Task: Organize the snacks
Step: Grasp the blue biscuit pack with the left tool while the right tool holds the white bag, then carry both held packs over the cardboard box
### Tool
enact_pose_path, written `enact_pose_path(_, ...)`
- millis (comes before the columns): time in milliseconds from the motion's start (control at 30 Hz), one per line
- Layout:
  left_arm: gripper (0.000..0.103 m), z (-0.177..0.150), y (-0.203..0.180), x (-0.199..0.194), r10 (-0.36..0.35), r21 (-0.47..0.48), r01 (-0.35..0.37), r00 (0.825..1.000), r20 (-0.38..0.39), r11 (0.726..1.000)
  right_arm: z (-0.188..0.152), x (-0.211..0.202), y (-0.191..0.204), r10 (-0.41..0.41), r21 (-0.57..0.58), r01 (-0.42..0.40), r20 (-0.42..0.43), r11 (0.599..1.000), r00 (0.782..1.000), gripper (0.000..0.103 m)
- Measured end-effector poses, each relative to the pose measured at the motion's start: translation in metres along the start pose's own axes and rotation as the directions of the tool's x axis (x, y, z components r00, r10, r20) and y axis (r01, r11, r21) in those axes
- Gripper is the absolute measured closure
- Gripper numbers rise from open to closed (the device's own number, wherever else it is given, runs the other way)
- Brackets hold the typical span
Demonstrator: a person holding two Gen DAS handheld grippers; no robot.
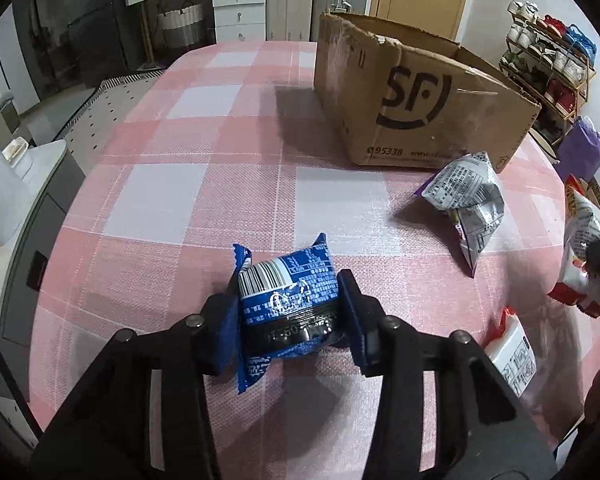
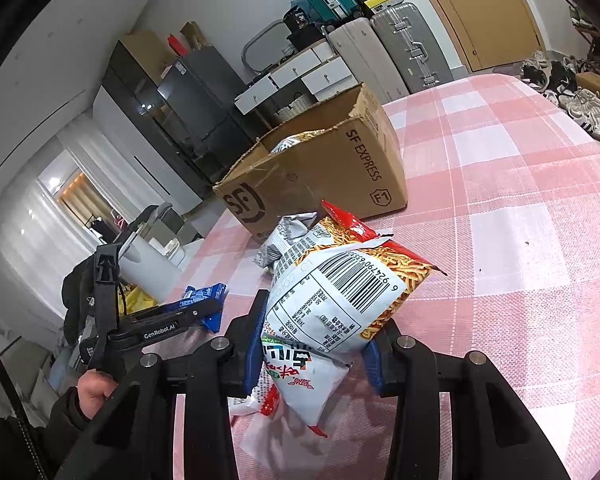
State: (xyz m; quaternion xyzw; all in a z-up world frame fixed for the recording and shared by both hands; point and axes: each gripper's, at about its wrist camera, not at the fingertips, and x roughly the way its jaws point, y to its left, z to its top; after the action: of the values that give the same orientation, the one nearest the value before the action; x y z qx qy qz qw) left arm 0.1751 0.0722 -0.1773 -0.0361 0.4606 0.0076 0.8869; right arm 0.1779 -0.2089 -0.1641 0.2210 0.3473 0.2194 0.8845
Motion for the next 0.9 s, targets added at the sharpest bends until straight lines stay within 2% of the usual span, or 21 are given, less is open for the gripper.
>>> enact_pose_path(233,0.062,-0.004,-0.009,-0.028,0.016,0.030,-0.018,0.998,0.057,0.999,-0.001,-0.004,0.008,-0.005,-0.024,0.005,0.005,1.000,1.000,0.063)
enact_pose_path(500,0.062,0.001,-0.017,-0.063,-0.004,0.051,-0.002,0.993,0.116,0.999,0.001,-0.015,0.014,-0.010,-0.041,0.011,0.020,0.999,1.000,0.063)
enact_pose_path(667,0.061,0.010,-0.025,-0.084,-0.014,0.075,0.002,0.987,0.162,0.997,0.009,-0.024,0.024,-0.001,-0.070,0.005,0.044,0.998,0.999,0.063)
enact_pose_path(767,0.061,0.017,-0.029,-0.096,0.011,0.092,-0.030,0.980,0.199,0.995,0.015,-0.029,0.031,0.003,-0.094,0.002,0.055,0.996,0.998,0.063)
enact_pose_path(900,0.061,0.028,-0.032,-0.111,0.005,0.104,-0.030,0.973,0.232,0.994,0.028,-0.036,0.045,0.019,-0.136,-0.009,0.072,0.991,0.997,0.062)
